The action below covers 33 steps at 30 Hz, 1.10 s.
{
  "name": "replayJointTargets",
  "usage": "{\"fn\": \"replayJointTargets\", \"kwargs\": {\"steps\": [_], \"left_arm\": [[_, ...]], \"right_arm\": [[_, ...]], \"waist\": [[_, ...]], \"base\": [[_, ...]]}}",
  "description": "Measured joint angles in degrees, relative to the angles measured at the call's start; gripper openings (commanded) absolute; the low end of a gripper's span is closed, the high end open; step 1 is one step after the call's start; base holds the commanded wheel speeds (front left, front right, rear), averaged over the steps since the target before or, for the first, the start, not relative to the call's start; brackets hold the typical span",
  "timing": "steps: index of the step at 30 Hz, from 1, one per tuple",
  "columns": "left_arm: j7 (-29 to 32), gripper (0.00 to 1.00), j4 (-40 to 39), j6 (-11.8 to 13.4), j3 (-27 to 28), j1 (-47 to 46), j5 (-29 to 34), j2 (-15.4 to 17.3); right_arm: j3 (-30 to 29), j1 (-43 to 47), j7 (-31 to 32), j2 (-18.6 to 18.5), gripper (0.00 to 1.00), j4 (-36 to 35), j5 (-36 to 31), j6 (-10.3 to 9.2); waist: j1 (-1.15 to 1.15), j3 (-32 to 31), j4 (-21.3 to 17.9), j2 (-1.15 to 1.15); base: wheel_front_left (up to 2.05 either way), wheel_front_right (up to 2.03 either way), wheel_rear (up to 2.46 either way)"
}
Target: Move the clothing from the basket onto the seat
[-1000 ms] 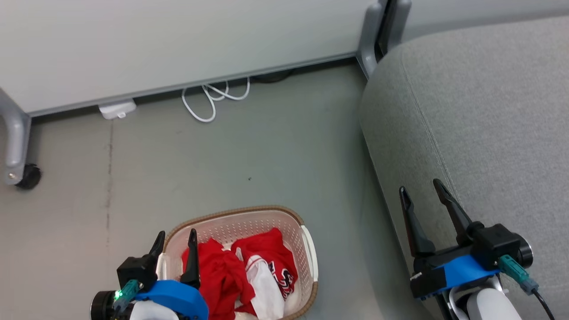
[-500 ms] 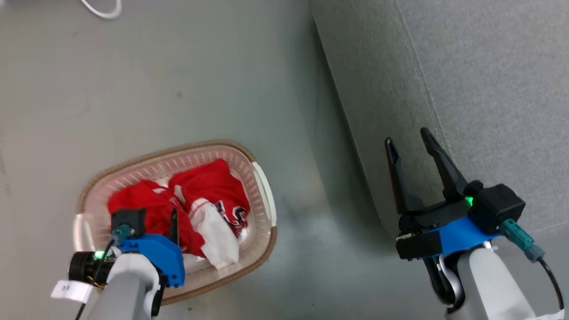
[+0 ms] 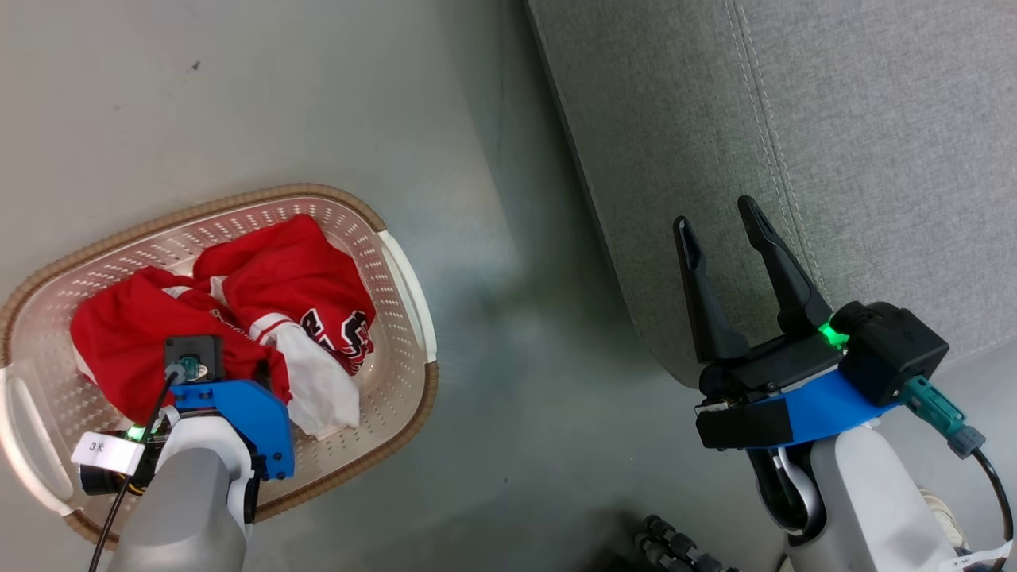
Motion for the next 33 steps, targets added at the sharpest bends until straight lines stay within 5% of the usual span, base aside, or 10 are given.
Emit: {"fn": "replayJointTargets", "kwargs": {"steps": [3,4,5,22,23,33], "left_arm": [[1.1,1.0,1.74,0.92,-0.19,-1.11,0.0,0.02],[1.59,0.58,2.34,1.19,-0.22,-1.43,0.0,-0.01],[1.83,0.0,2.83,1.2,-0.3,-1.71,-0.02,-0.03],[-2.78,0.0,7.89,-4.02,-0.93,-3.99,-2.56,-1.33],[-4.86,0.0,8.5,-5.89,-1.35,-3.77,-3.41,-2.71],[-8.44,0.0,8.03,-7.94,-5.3,-1.04,-5.97,-6.39]], "right_arm": [[0.27,-0.22,0.0,0.01,1.0,-0.05,0.38,0.0],[0.34,-0.36,0.0,0.01,1.0,-0.05,0.41,0.0],[0.42,-0.49,0.0,0.01,1.0,-0.07,0.46,0.0],[0.46,-1.25,-0.01,0.02,1.0,1.71,0.05,0.0],[-0.03,-1.14,-0.01,0.03,1.0,2.99,-1.26,0.0],[-2.11,3.33,-0.02,0.08,1.0,7.15,-4.92,0.0]], "waist": [[0.0,0.87,-0.56,0.0],[0.0,1.01,-0.68,0.0],[-0.01,1.11,-0.75,0.0],[-0.01,-2.64,0.9,0.0],[-0.02,-6.04,2.34,0.0],[-0.03,-18.0,7.44,0.0]], "base": [[0.0,0.0,0.0],[0.0,0.0,0.0],[0.0,0.0,0.0],[0.0,0.0,0.0],[0.0,0.0,0.0],[0.0,0.0,0.0]]}}
